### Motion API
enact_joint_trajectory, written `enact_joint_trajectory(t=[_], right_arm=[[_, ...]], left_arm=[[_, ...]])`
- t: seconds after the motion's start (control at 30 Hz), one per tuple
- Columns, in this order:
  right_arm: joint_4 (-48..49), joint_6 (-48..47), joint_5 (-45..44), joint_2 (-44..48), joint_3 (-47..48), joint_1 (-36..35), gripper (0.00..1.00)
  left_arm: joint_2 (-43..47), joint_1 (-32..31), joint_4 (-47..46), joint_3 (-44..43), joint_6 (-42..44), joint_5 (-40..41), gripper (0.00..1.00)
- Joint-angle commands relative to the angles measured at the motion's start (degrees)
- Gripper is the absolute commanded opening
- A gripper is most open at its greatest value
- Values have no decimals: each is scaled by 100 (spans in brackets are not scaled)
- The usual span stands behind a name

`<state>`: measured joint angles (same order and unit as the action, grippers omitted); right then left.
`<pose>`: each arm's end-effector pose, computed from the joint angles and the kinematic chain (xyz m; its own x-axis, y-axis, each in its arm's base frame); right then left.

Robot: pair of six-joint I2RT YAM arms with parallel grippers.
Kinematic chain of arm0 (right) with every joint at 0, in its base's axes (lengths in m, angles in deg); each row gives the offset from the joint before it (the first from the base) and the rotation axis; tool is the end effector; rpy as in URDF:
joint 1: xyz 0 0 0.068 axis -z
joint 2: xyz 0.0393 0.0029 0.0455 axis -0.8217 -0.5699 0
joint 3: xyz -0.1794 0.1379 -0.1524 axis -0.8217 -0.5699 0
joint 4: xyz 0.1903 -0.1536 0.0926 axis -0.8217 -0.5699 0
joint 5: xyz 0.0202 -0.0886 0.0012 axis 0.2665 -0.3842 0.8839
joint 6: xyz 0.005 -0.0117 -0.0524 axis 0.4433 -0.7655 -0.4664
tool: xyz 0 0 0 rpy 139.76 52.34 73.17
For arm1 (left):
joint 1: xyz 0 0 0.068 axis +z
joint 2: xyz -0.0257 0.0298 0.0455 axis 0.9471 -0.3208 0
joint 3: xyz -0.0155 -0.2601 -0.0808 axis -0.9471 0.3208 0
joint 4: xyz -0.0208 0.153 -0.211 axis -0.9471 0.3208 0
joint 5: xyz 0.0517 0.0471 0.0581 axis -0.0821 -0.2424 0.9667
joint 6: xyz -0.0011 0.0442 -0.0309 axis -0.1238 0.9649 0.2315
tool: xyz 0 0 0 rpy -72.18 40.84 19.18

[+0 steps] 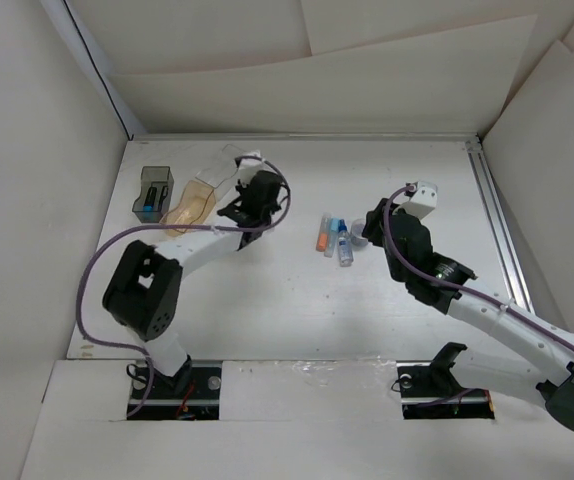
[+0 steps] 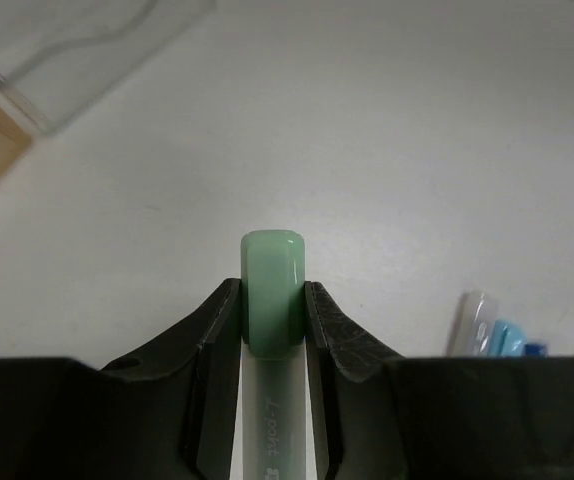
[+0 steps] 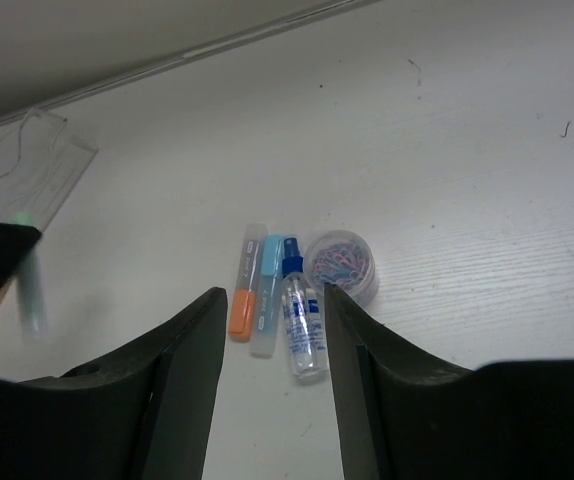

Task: Sort the stationery into containers
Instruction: Pick up the pen from the center of the board, then place the pen in the storage box.

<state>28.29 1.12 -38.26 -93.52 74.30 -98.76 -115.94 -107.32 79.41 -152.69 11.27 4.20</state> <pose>0.1820 0.1397 0.3159 -0.2256 0.2919 -0.9295 0.0766 0.9564 0.2818 0.3235 -0.2135 0.2395 -0.4071 -0.2429 -0.8805 -0.0501 0.9685 -0.2440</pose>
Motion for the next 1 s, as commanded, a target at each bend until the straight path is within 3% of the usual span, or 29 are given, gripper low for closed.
enact_joint_trajectory(t=[0.0,0.27,0.43,0.67,0.97], right_arm=[[173,-53,-41,60,206,26,50],[173,-53,-41,60,206,26,50],[173,-53,-41,113,206,26,50],[173,-53,-41,306,153,26,50],[173,-53,-41,306,153,26,50]], left_arm=[[662,499,-92,11,200,-143,7],[655,2143,-346,-506,832,-899,8],[198,2206,-225,-1166,2665,-654,10],[92,2584,-171,-1237,3320,-900,10],[-364,2584,-435,-842,4155,-496,8]])
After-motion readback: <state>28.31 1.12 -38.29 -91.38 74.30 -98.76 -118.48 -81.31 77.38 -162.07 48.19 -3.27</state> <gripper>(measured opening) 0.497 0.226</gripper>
